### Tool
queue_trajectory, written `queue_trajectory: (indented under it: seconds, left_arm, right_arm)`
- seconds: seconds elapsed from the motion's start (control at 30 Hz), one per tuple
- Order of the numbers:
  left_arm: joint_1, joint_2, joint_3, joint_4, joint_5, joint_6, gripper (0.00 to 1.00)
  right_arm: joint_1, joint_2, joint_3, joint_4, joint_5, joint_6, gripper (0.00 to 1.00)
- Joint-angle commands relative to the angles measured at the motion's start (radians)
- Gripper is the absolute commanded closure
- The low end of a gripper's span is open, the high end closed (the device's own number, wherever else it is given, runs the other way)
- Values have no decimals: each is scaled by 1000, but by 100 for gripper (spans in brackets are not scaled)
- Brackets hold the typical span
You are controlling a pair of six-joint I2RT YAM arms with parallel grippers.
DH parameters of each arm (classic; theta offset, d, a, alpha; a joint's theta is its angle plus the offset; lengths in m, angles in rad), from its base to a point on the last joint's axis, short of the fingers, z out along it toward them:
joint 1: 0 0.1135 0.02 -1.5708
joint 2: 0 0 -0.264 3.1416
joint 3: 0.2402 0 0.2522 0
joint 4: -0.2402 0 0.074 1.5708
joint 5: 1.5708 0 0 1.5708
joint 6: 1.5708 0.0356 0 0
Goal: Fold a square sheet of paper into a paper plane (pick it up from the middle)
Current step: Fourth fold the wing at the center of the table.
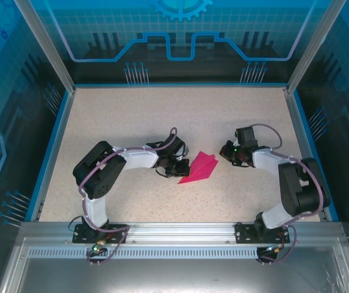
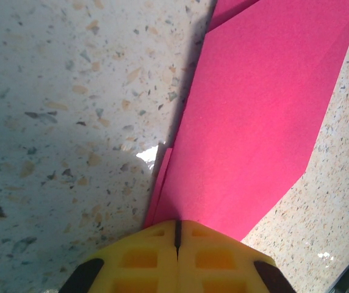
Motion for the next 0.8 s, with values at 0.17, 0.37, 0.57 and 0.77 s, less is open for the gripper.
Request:
queue_trajectory:
  seconds: [0.17, 0.37, 0.57, 0.77]
  left_arm:
    - [-8, 48, -39, -126, -36, -4, 100]
    - [-8, 43, -39, -106, -25, -18, 100]
    - [-8, 18, -49, -83, -18, -38, 100]
    - [-4, -47, -22, -19, 64, -65, 97]
  right_arm:
    - [198, -45, -26, 53, -104, 35, 100]
    - [314, 117, -2, 161, -165, 105, 100]
    - [327, 187, 13, 147, -164, 99, 100]
    - [317, 220, 7, 65, -119, 54, 100]
